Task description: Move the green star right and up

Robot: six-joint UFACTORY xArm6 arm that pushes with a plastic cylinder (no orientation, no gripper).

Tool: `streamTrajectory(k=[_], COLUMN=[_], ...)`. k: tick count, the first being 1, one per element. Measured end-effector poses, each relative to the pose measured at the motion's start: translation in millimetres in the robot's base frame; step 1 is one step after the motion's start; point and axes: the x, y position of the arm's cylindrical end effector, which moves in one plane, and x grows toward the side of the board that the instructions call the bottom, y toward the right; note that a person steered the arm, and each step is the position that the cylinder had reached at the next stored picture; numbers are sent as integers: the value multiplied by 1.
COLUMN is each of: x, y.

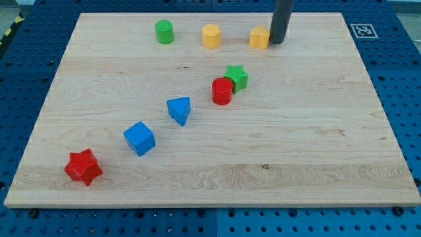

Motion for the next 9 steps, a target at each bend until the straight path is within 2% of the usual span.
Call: streamTrajectory(k=[1,2,3,5,6,7,9], x=[3,42,47,45,57,101,117], y=[1,18,5,-114,-160,-159,-87])
